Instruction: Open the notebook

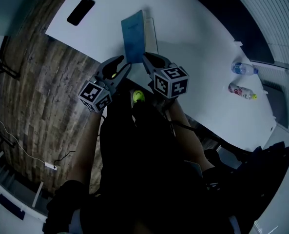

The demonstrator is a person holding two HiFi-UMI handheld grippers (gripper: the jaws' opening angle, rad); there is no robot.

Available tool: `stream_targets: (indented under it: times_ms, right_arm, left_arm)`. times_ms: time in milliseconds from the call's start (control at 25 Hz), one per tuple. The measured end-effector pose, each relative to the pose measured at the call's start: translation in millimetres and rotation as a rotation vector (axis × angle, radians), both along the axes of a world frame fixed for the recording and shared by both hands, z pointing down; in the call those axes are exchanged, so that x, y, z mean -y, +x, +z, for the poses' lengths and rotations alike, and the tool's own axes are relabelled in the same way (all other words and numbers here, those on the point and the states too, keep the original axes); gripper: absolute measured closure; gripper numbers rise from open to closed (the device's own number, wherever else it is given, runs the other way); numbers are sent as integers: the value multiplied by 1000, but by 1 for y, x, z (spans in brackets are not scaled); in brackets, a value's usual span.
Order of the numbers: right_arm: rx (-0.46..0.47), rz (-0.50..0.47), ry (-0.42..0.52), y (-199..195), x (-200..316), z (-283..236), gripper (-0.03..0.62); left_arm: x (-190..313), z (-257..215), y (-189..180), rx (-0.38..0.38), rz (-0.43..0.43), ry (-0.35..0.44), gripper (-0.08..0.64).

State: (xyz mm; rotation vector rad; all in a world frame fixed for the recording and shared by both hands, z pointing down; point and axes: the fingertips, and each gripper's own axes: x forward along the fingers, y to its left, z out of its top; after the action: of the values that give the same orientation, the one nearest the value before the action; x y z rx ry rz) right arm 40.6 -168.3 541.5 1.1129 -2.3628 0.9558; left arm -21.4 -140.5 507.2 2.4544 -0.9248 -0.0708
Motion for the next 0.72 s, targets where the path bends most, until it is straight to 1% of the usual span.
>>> stream_targets:
  times_ms: [160, 720]
  right_arm:
    - [-12, -42, 12, -9, -2, -4, 565]
    - [-4, -163, 21, -55, -8, -11, 565]
  left_arm:
    - [0, -1, -5, -3, -17, 0, 417]
    - [-1, -3, -35, -26, -71, 3, 417]
